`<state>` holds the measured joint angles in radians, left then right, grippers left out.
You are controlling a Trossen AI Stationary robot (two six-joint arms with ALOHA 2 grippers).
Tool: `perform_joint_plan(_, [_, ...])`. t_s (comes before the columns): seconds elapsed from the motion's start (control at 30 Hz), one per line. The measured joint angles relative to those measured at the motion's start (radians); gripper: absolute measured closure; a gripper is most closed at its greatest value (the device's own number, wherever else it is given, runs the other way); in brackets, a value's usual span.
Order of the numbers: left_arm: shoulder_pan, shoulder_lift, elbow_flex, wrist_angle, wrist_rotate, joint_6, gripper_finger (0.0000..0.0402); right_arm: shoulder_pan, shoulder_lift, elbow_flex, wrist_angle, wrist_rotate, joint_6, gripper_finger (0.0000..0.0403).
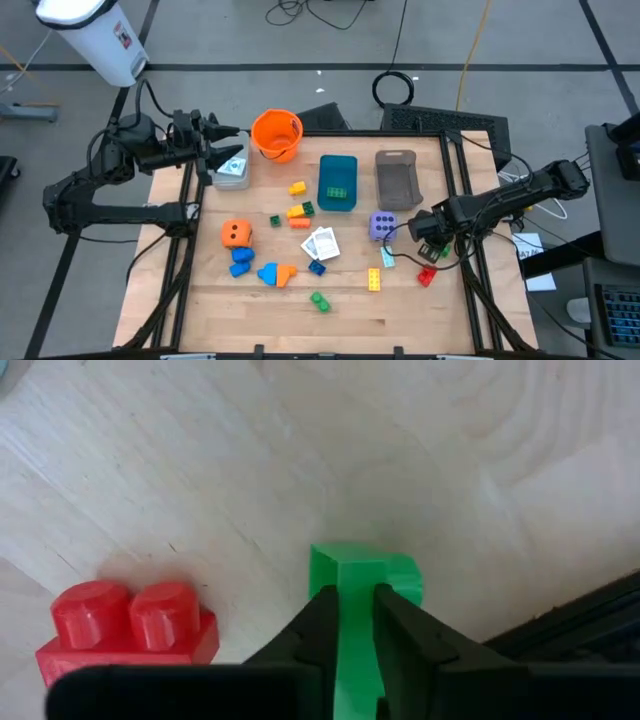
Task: Pick & Place Toys
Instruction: Put the green game piece into the blue bin
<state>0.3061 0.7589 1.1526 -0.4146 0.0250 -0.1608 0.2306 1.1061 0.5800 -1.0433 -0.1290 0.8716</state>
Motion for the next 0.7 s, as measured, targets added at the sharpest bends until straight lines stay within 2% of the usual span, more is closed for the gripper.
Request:
perform_joint_plan(0.33, [0.000,0.000,0.000,-0.001,-0.001,0.000,0.0151,-0.002,-0.002,-0.003,0.018,-0.001,-0.010,0.0401])
perform_joint_plan(0.6, [0.000,0.000,-0.001,0.000,0.000,0.000,0.0151,-0.030,-0.008,-0.005,0.029,-0.006,-0.029,0.0400])
perform_joint_plan(0.7, [0.000,0.000,-0.001,0.000,0.000,0.000,0.0151,-0.046,-0.032,-0.004,0.069,-0.041,-0.046,0.0402])
